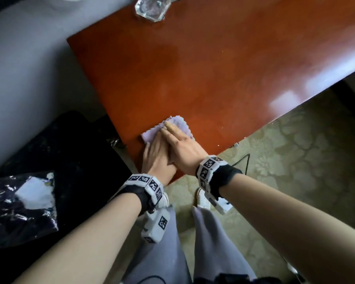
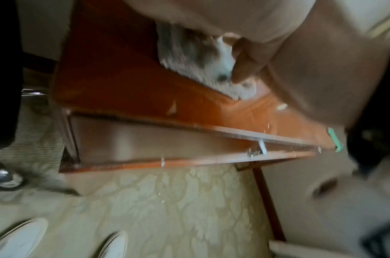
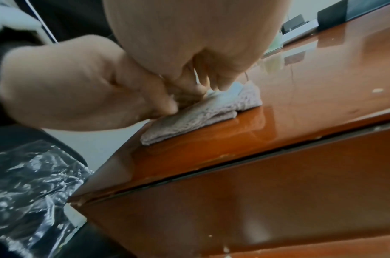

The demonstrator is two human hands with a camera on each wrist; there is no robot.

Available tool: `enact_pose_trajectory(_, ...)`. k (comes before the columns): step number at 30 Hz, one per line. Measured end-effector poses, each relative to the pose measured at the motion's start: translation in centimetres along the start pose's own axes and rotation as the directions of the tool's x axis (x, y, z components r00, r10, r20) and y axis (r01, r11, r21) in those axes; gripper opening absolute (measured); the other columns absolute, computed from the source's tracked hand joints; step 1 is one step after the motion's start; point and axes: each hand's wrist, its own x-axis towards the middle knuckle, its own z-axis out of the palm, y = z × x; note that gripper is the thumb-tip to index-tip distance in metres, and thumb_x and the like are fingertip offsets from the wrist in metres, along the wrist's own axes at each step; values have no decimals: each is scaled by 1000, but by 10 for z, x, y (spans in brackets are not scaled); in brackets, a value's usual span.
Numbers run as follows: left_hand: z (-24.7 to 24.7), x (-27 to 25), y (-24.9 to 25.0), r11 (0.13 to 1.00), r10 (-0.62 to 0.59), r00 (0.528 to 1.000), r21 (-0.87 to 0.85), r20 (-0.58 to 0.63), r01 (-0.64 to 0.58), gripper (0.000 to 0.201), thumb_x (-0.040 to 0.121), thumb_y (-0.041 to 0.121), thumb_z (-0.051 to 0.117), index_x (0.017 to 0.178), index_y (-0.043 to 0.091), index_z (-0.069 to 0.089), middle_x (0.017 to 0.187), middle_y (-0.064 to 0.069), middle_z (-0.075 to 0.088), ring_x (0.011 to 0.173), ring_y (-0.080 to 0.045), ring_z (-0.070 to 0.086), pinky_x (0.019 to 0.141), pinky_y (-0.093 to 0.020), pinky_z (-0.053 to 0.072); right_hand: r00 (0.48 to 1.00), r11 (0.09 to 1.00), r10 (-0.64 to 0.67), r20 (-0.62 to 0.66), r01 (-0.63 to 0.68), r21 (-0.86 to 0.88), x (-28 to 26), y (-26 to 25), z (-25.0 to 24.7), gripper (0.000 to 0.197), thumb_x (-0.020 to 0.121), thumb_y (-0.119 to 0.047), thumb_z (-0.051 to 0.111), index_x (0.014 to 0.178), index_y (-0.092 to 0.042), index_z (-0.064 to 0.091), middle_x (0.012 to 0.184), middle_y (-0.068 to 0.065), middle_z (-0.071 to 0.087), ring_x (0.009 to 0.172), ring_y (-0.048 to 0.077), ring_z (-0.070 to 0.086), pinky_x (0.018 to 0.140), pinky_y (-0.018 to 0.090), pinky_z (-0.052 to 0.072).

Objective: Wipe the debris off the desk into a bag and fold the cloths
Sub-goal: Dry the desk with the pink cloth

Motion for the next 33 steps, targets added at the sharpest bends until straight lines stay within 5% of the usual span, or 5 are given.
enact_pose_trajectory(5,-44,33,-44,969,113,946,-178,-303,-173,61,74,9,44,134,6,55,146,-10,49,136,-28,43,114,-40,33,990,990,90,-113,-101,-102,12,-16,37,67,94,-28,43,154,-12,16,160,15,14,147,33,12,119,50,14)
enact_pose_trajectory(10,-50,63,-68,993,99,980,73,-173,-87,60,102,33,39,157,18,19,166,-2,6,153,-24,4,121,-50,7,946,910,234,-226,-295,-292,1,-35,79,67,96,-43,32,154,-15,13,161,16,3,148,36,5,119,51,8)
enact_pose_trajectory(18,-24,53,-81,921,229,967,346,-108,-180,72,99,55,25,159,24,2,166,-3,-6,153,-28,-4,120,-58,1,940,884,246,-238,-318,-343,-49,-20,90,66,98,-49,29,155,-23,9,162,9,2,149,29,3,120,50,9)
enact_pose_trajectory(28,-28,60,-75,923,179,984,349,-17,-162,82,97,59,33,157,24,-10,164,-4,-18,151,-28,-15,119,-58,-6,610,641,669,-424,-763,-87,-28,38,30,66,99,-42,26,155,-16,0,160,17,-5,147,38,-3,118,55,1)
enact_pose_trajectory(33,-32,55,-71,927,216,971,335,-105,-170,83,91,53,52,157,22,13,166,-6,4,152,-29,3,119,-60,7,831,803,448,-331,-536,-259,-10,-30,83,67,95,-44,20,155,-19,4,161,14,-3,148,35,-3,118,51,-1)
